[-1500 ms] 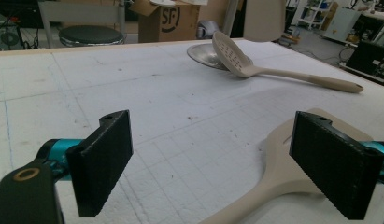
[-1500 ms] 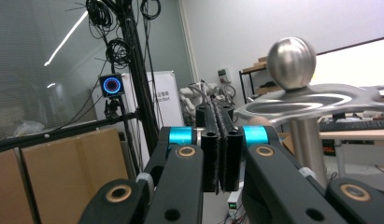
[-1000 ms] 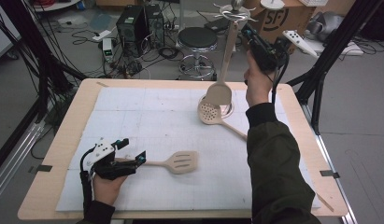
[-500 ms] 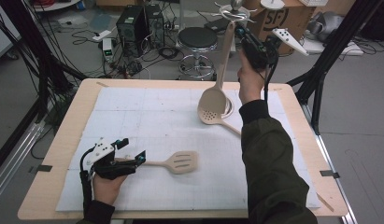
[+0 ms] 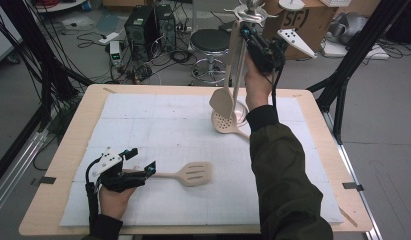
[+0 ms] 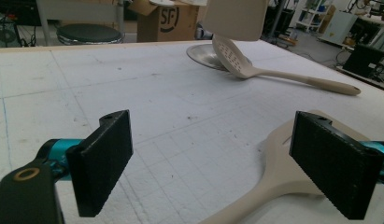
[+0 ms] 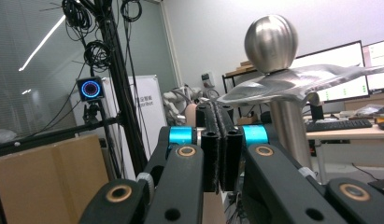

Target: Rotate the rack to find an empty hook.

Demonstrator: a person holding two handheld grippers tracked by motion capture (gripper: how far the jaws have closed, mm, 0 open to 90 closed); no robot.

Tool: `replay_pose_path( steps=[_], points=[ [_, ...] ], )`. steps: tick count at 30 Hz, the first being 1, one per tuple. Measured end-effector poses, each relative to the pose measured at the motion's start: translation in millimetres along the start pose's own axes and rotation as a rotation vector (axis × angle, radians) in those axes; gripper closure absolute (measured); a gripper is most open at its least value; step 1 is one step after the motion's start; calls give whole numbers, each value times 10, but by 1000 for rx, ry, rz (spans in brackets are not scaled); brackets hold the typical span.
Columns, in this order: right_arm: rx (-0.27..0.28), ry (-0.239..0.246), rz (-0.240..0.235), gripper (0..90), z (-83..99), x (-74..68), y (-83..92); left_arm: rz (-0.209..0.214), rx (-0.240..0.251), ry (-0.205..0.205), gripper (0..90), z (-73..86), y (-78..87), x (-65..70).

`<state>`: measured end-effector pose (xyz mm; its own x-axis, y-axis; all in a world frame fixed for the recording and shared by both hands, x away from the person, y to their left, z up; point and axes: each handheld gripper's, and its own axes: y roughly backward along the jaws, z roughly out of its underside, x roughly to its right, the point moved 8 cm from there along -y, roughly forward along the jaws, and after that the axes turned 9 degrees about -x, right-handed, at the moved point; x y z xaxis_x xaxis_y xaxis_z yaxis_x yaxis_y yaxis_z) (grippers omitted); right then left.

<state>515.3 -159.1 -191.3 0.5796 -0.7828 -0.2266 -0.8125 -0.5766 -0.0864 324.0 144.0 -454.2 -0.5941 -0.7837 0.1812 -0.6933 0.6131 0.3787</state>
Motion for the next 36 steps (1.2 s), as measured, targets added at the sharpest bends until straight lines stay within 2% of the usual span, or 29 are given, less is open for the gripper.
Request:
replay_pose_path(
  steps=[9,12,17,19,20,22,24,28,31,33,36],
  points=[
    [-5,-8,12,900,14,-32,-111,6,3,0,139,-5,4,9],
    [-6,-25,11,900,21,-27,-125,8,5,0,139,-6,6,15],
    [-13,-13,24,900,14,-8,-55,9,6,-3,139,-9,14,32],
    [-8,-24,19,900,26,21,6,14,5,-4,139,-8,14,41],
    [-14,-18,18,900,53,34,31,14,6,-3,139,-10,13,43],
    [-42,23,54,900,116,101,61,13,8,-4,139,-12,7,44],
    [-40,-6,68,900,123,184,121,19,7,-6,139,-11,2,50],
    [-3,-52,99,900,30,341,233,20,5,-6,139,-12,3,54],
    [31,-100,100,900,-34,428,272,17,8,-5,139,-14,2,47],
    [34,-103,94,900,-75,435,274,19,7,-4,139,-13,1,51],
    [42,-82,77,900,-135,369,262,17,6,-3,139,-14,0,50]
  ],
)
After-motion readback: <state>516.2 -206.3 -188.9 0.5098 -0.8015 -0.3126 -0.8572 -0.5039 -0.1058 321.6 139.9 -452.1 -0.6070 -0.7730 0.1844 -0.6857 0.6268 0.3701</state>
